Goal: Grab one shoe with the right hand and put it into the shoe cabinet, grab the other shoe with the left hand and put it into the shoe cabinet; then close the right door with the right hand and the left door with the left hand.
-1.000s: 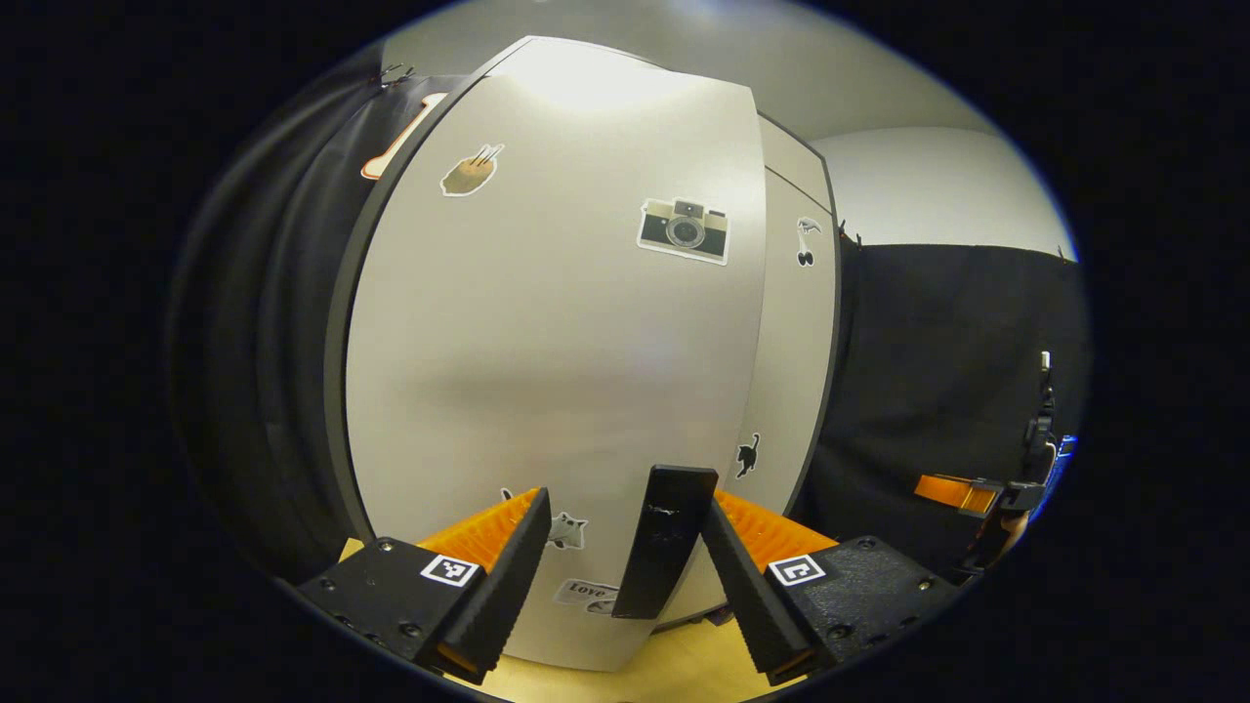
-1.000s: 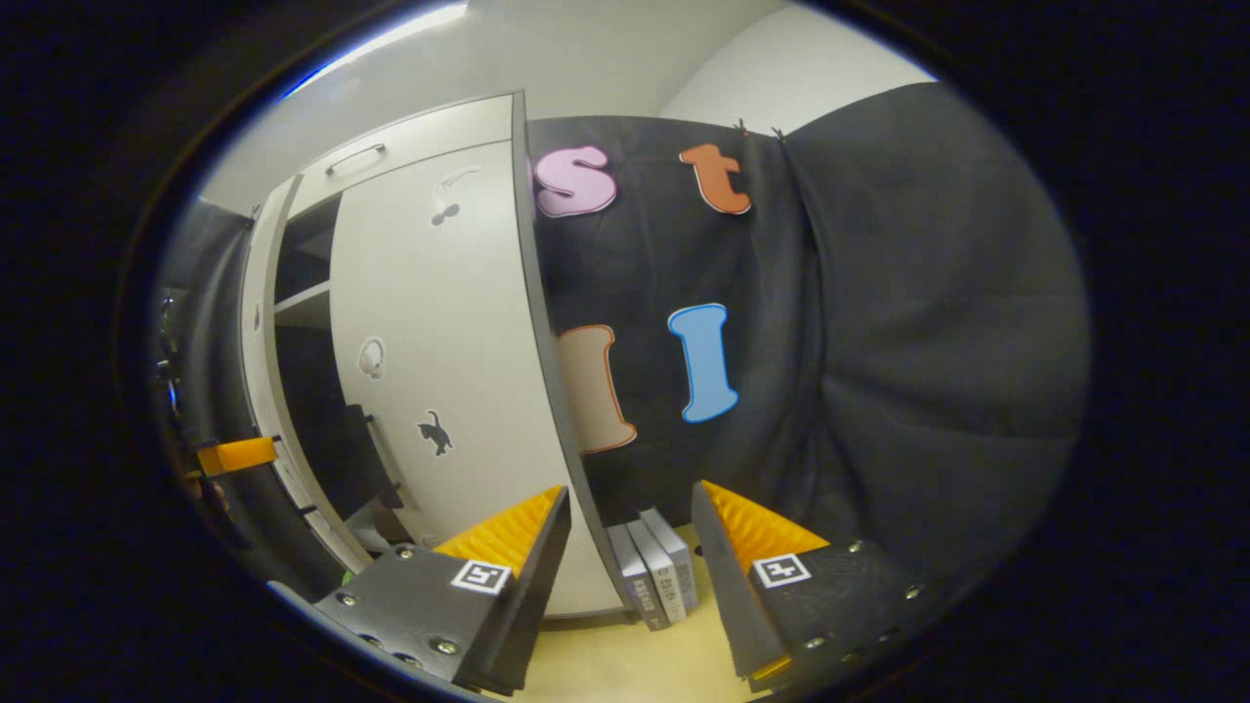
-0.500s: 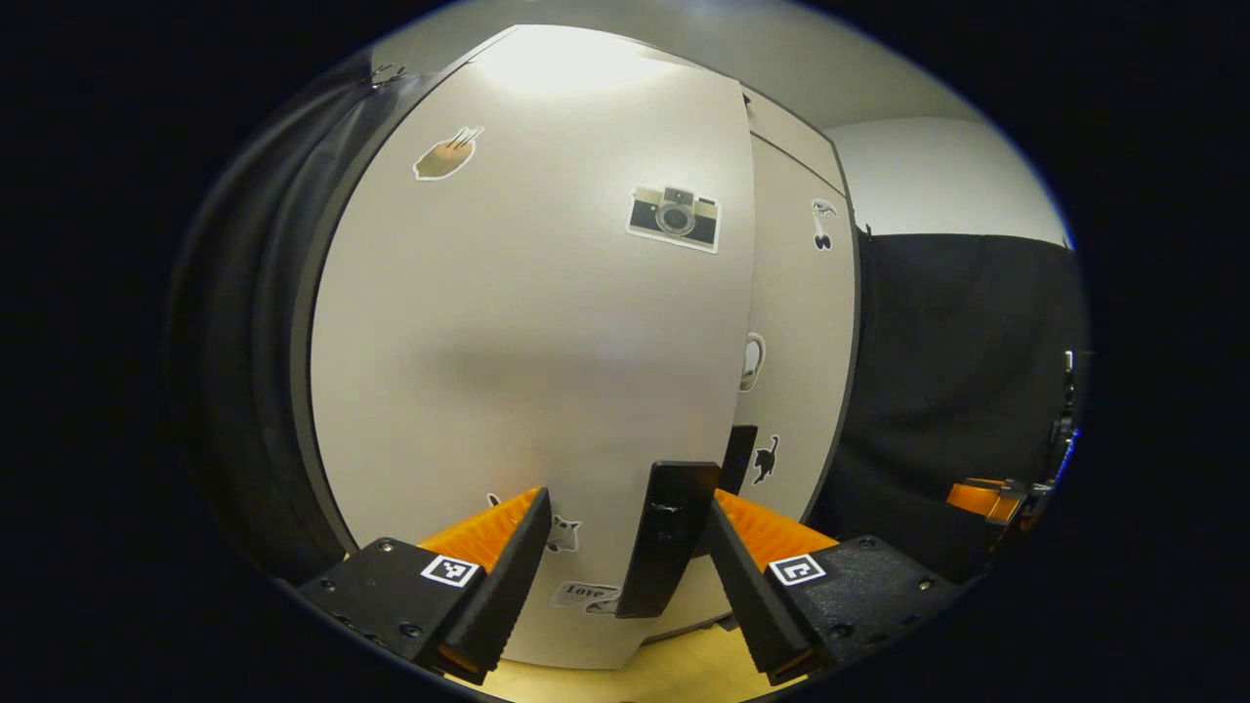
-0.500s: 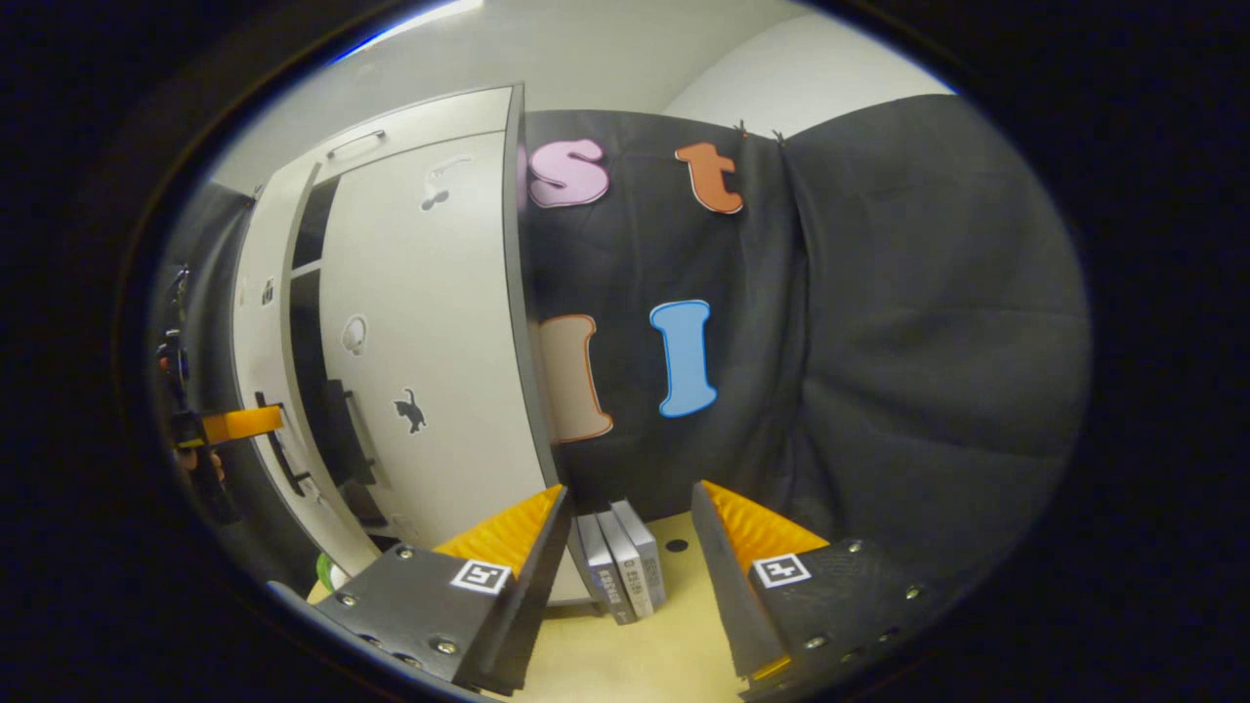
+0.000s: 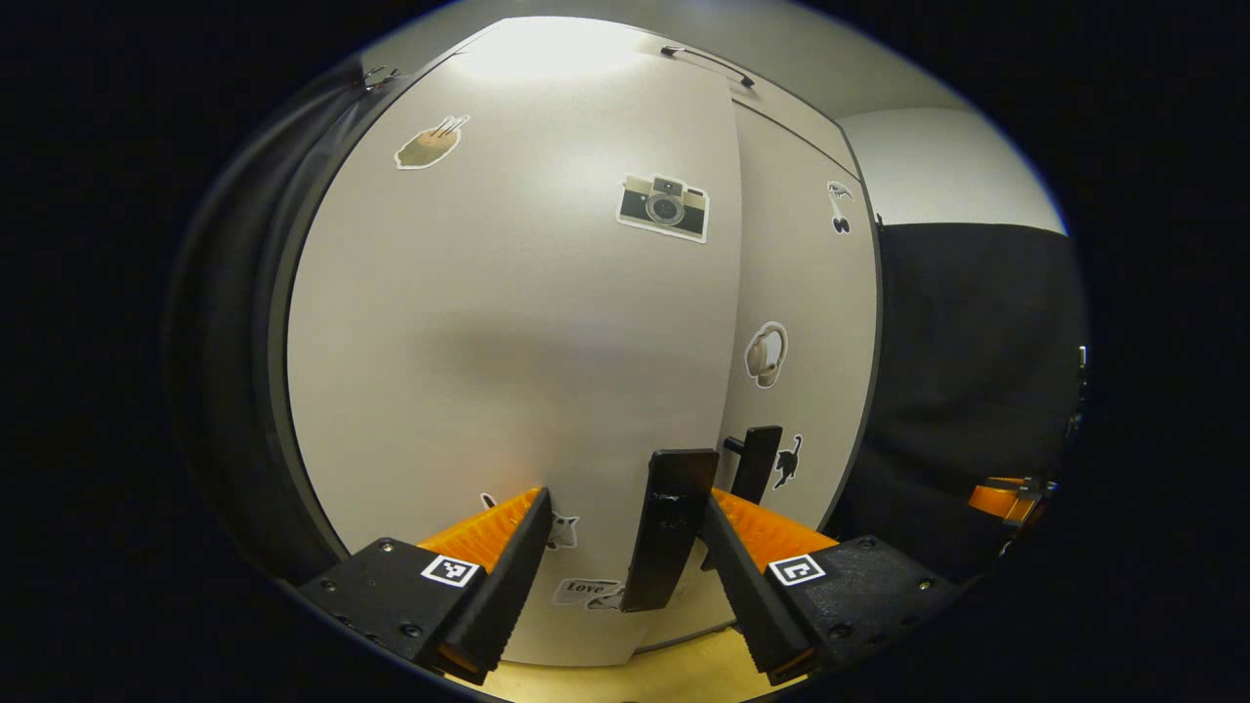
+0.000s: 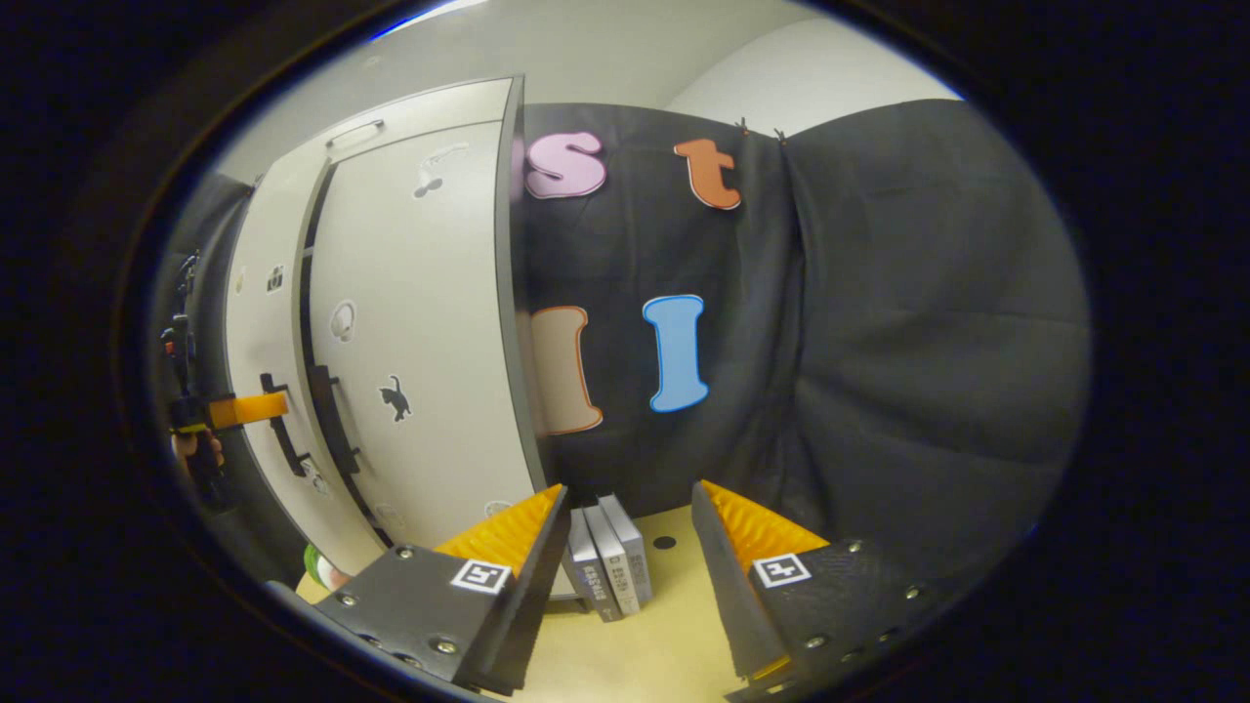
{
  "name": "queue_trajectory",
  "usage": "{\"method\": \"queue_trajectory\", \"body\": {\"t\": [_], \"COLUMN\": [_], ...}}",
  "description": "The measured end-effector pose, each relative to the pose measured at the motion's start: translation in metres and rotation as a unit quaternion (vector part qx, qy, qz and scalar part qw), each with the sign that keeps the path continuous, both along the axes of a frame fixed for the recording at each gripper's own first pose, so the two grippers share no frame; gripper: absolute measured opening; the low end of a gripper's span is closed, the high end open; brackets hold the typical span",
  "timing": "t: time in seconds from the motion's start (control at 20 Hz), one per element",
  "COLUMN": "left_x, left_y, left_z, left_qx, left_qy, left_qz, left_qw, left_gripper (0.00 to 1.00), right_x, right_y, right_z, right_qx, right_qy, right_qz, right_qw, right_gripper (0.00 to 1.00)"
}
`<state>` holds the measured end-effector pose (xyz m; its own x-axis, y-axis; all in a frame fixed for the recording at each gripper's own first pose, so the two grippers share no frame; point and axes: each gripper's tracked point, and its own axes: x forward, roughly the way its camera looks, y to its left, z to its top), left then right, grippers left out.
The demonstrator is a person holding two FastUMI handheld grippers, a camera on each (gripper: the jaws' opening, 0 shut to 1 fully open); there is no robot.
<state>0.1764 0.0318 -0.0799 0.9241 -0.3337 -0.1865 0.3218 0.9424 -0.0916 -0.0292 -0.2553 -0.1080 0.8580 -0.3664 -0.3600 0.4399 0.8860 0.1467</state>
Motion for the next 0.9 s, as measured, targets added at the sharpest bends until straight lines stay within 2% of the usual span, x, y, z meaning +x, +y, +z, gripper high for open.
{"method": "queue_trajectory", "body": {"t": [0.55,0.9], "left_x": [0.002,0.003], "left_y": [-0.003,-0.004], "left_z": [-0.007,-0.008], "left_qx": [-0.015,-0.004], "left_qy": [0.009,0.009], "left_qz": [0.001,0.000], "left_qw": [1.000,1.000], "left_gripper": [0.88,0.88], "right_x": [0.003,0.018], "right_y": [0.000,0.020], "right_z": [0.000,0.017], "right_qx": [-0.009,-0.004], "right_qy": [-0.001,-0.019], "right_qz": [0.007,0.030], "right_qw": [1.000,0.999], "right_gripper": [0.75,0.75]}}
